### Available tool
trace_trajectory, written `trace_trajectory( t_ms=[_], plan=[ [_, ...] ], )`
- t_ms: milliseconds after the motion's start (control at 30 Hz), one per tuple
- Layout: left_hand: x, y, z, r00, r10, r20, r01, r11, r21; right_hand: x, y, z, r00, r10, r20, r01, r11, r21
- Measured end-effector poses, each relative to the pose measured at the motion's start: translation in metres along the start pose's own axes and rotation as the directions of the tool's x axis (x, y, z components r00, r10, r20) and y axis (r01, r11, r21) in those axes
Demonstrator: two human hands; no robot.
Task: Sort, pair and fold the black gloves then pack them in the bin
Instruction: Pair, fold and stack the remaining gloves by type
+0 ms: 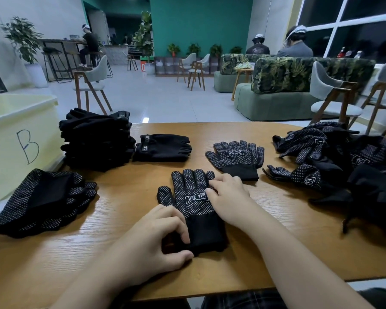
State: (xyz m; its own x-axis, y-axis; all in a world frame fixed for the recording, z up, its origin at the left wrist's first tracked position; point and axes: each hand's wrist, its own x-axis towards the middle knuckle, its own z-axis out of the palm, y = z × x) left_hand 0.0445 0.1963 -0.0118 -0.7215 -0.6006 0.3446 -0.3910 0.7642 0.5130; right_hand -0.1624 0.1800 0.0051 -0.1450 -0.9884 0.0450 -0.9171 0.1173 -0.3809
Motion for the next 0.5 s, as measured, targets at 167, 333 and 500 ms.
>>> trace_trajectory(
  t_ms=[167, 333, 500],
  plan=[
    [0.001, 0.003, 0.0, 0.997, 0.071, -0.04, -0.069, 0.997, 0.045, -0.016, 0.009, -0.002, 0.986, -0.107, -0.125, 0.115, 0.992, 0.054],
    [0.002, 0.004, 0.003, 0.995, 0.024, -0.102, -0.021, 1.0, 0.022, -0.054, 0.025, -0.006, 0.917, -0.378, -0.131, 0.396, 0.814, 0.424],
    [0.004, 0.005, 0.003, 0.987, -0.033, -0.154, 0.029, 0.999, -0.032, -0.064, 0.039, 0.008, 0.907, -0.418, -0.047, 0.415, 0.873, 0.256]
  ],
)
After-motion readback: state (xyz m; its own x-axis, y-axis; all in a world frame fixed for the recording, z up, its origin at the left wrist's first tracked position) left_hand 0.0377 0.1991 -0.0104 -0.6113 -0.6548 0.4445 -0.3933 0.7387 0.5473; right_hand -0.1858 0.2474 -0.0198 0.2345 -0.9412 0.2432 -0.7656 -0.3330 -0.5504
